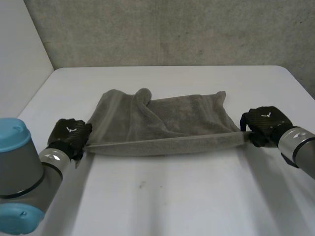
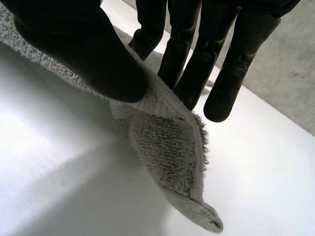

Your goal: Fold the towel.

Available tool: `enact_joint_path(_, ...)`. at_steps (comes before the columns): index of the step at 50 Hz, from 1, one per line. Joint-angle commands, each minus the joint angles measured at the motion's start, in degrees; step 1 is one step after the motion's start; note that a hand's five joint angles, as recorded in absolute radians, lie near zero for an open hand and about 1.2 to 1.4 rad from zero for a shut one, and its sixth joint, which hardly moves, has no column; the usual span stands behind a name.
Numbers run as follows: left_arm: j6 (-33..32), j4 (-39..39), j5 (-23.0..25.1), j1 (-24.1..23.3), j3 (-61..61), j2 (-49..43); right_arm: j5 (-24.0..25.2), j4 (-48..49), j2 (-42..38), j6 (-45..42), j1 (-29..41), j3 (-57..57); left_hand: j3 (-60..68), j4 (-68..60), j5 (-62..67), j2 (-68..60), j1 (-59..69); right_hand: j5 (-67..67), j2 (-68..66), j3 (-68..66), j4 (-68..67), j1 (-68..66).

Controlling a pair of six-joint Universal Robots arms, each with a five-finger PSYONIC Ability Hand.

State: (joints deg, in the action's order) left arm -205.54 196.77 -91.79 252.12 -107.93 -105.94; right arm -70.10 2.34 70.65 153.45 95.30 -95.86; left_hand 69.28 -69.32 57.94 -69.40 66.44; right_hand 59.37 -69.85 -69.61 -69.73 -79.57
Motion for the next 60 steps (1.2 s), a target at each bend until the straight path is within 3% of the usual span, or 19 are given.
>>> enact_joint_path(1, -6.01, -7.63, 0.04, -0.05, 0.26, 8.55, 0.31, -11.1, 8.96, -5.87, -0.38, 4.78, 10.72, -10.68, 12.06, -10.6, 13.56, 10.63, -10.15, -10.39, -10.27, -0.43)
enact_joint_path(3, -10.3, -11.75, 0.12, -0.05, 1.57, 15.55, -0.12, -14.09, 10.98, -6.67, -0.29, 6.8, 10.72, -10.68, 12.06, -10.6, 13.56, 10.63, -10.15, -10.39, -10.27, -0.43)
enact_joint_path(9, -13.92, -18.16, 2.66, -0.84, 9.03, 26.55, 0.93, -25.87, 18.46, -7.82, -0.46, 17.6, 10.72, -10.68, 12.06, -10.6, 13.56, 10.63, -10.15, -10.39, -10.27, -0.43)
enact_joint_path(15, -13.75, -23.54, 6.72, -0.58, 14.68, 27.71, 0.84, -32.73, 19.53, -9.13, -0.55, 26.32, 10.72, -10.68, 12.06, -10.6, 13.56, 10.63, -10.15, -10.39, -10.27, -0.43)
enact_joint_path(21, -13.83, -27.32, 7.86, -0.23, 16.44, 20.86, -0.04, -35.65, 16.54, -13.09, -0.73, 26.33, 10.72, -10.68, 12.06, -10.6, 13.56, 10.63, -10.15, -10.39, -10.27, -0.43)
enact_joint_path(26, -13.83, -27.5, 8.03, 0.21, 16.87, 11.37, -0.92, -36.18, 4.53, -17.48, -0.38, 25.89, 10.72, -10.68, 12.06, -10.6, 13.56, 10.63, -10.15, -10.39, -10.27, -0.43)
enact_joint_path(29, -13.92, -27.41, 8.03, 0.21, 19.07, 4.16, -0.92, -36.09, 1.69, -17.57, -0.2, 26.51, 10.72, -10.68, 12.06, -10.6, 13.56, 10.63, -10.15, -10.39, -10.27, -0.43)
enact_joint_path(31, -13.92, -27.15, 7.86, 0.21, 24.14, -2.66, -1.62, -34.43, -3.82, -17.05, 0.41, 29.48, 10.72, -10.68, 12.06, -10.6, 13.56, 10.63, -10.15, -10.39, -10.27, -0.43)
enact_joint_path(34, -13.92, -27.06, 7.77, 0.21, 27.86, -5.77, -2.14, -29.88, -8.31, -15.13, 1.12, 34.13, 10.72, -10.68, 12.06, -10.6, 13.56, 10.63, -10.15, -10.39, -10.27, -0.43)
enact_joint_path(38, -13.22, -25.66, 7.16, 0.04, 43.01, -12.0, -2.76, -20.76, -10.26, -10.13, 1.73, 39.06, 10.72, -10.68, 12.06, -10.6, 13.56, 10.63, -10.15, -10.39, -10.27, -0.43)
enact_joint_path(40, -12.69, -24.69, 7.07, -0.14, 48.69, -12.98, -2.85, -14.91, -10.18, -7.29, 1.82, 40.75, 10.72, -10.68, 12.06, -10.6, 13.56, 10.63, -10.15, -10.39, -10.27, -0.43)
enact_joint_path(42, -11.29, -23.19, 7.16, -0.23, 53.88, -13.42, -3.2, -1.09, -8.43, -1.26, 1.91, 41.98, 10.72, -10.68, 12.06, -10.6, 13.56, 10.63, -10.15, -10.39, -10.27, -0.43)
enact_joint_path(43, -9.46, -21.1, 7.16, -0.31, 58.4, -13.51, -3.2, -1.02, -8.42, -1.23, 1.91, 41.98, 10.72, -10.68, 12.06, -10.6, 13.56, 10.63, -10.15, -10.39, -10.27, -0.43)
enact_joint_path(45, -7.33, -18.36, 7.07, -0.49, 61.96, -13.33, -4.78, 12.28, -3.53, 4.46, 1.74, 40.49, 10.72, -10.68, 12.06, -10.6, 13.56, 10.63, -10.15, -10.39, -10.27, -0.43)
enact_joint_path(49, -1.11, -11.87, 5.84, -1.02, 65.74, -11.15, -5.57, 19.78, 0.87, 7.81, 1.65, 36.9, 10.72, -10.68, 12.06, -10.6, 13.56, 10.63, -10.15, -10.39, -10.27, -0.43)
enact_joint_path(54, 2.94, -11.41, 3.3, -1.19, 60.59, -7.1, -4.34, 17.7, 3.79, 8.09, 1.56, 31.96, 10.72, -10.68, 12.06, -10.6, 13.56, 10.63, -10.15, -10.39, -10.27, -0.43)
enact_joint_path(60, 4.97, -11.06, 3.38, -0.23, 42.33, -3.94, -0.66, 3.76, 2.92, 6.78, 1.65, 26.7, 10.72, -10.68, 12.06, -10.6, 13.56, 10.63, -10.15, -10.39, -10.27, -0.43)
